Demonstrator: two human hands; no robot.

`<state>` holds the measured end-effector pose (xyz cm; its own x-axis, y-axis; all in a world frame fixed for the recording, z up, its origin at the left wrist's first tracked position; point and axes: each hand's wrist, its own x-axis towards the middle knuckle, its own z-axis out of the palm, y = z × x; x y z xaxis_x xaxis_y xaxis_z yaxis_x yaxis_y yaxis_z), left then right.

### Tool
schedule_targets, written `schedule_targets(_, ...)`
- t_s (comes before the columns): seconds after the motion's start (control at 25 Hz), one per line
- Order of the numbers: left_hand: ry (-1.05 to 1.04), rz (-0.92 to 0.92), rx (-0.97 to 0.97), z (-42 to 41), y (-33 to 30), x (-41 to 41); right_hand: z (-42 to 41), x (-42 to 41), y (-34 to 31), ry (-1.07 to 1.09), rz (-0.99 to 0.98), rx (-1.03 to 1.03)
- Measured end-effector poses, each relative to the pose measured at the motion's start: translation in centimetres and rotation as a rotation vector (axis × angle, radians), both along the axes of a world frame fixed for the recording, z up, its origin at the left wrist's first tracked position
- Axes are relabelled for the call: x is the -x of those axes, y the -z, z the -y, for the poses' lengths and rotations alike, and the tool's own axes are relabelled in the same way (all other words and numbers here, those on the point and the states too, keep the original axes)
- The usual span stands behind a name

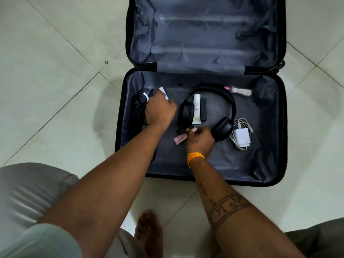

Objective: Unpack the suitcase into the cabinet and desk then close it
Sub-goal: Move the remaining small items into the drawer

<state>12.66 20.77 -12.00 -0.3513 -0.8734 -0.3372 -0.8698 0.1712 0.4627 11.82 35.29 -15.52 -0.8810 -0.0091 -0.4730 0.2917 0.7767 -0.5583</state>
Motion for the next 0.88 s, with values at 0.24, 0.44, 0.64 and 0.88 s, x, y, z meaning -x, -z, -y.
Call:
schedule_targets(0.24, 0.042, 0.115, 0.069, 2.5, 2.0, 1.5, -0.3, 0.7, -0.7, 0.177, 0.071, 0.130)
schedule_targets(0.44, -0.018, -0.009, 0.003, 2.5, 3.5, 1.5, 1.1, 0.7, -1.9, 0.270, 0.130, 0.304)
schedule_targets(0.64, -0.233, -0.314, -0.169, 1.7, 3.7, 0.4, 1.8, 2.1, -3.9, 0.305, 0.052, 0.372)
schedule_targets(0.88, -0.411, -0.606, -0.394, -0.7, 2.1, -2.1, 3.0, 7.3, -3.4, -0.275, -0.044, -0.005)
